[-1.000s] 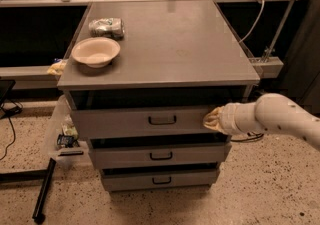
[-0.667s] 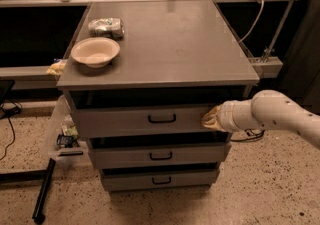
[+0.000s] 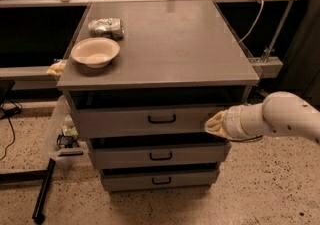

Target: Close top drawer

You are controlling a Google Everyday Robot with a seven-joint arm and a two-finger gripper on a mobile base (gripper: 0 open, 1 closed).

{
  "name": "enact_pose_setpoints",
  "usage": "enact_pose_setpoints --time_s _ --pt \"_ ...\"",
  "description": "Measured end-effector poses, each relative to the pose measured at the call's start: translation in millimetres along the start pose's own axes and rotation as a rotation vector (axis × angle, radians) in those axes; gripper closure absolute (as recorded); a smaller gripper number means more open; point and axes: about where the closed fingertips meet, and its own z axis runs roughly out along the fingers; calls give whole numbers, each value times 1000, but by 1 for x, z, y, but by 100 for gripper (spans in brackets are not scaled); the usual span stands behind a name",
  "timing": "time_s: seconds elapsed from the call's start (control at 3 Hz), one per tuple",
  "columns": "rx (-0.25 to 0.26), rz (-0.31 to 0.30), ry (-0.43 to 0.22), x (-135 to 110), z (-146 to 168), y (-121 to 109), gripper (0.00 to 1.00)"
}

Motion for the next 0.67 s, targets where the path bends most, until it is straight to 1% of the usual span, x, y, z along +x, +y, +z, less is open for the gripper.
enact_pose_setpoints --time_s 0.33,0.67 --pt "-83 68 -2 -16 -51 51 100" --pt "-92 66 4 -18 -58 55 100"
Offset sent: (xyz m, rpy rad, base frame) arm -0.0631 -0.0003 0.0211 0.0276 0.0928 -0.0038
